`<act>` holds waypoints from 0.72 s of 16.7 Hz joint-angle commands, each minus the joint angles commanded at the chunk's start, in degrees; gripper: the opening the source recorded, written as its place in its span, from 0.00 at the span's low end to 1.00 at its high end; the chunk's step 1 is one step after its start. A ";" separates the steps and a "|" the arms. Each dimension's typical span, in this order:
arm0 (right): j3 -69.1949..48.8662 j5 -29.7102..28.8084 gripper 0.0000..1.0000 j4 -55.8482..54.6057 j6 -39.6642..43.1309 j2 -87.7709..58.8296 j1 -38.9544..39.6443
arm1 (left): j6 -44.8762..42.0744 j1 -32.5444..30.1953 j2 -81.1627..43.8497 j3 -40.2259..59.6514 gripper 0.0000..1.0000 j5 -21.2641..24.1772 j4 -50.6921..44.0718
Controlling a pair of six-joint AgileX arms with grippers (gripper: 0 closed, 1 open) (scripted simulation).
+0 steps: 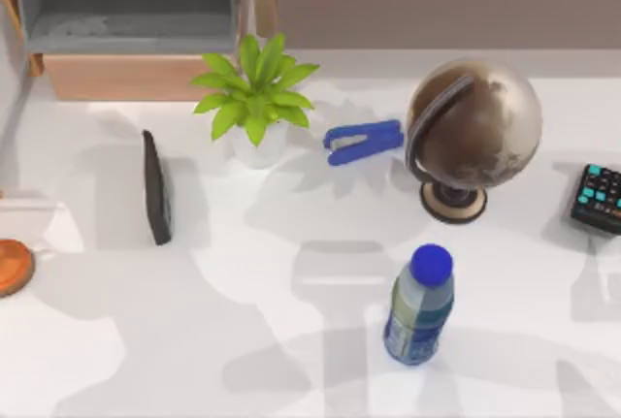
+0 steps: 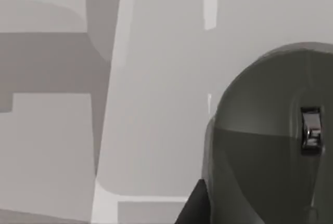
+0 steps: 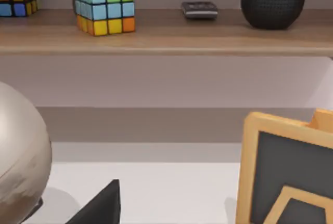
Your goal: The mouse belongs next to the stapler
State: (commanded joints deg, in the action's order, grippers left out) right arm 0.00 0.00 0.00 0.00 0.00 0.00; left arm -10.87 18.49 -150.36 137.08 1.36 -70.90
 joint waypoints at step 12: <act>0.00 0.00 1.00 0.00 0.00 0.00 0.00 | -0.09 0.14 0.04 0.01 0.00 -0.02 -0.01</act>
State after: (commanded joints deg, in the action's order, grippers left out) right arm 0.00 0.00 0.00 0.00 0.00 0.00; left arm -10.96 18.63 -150.32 137.09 1.33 -70.90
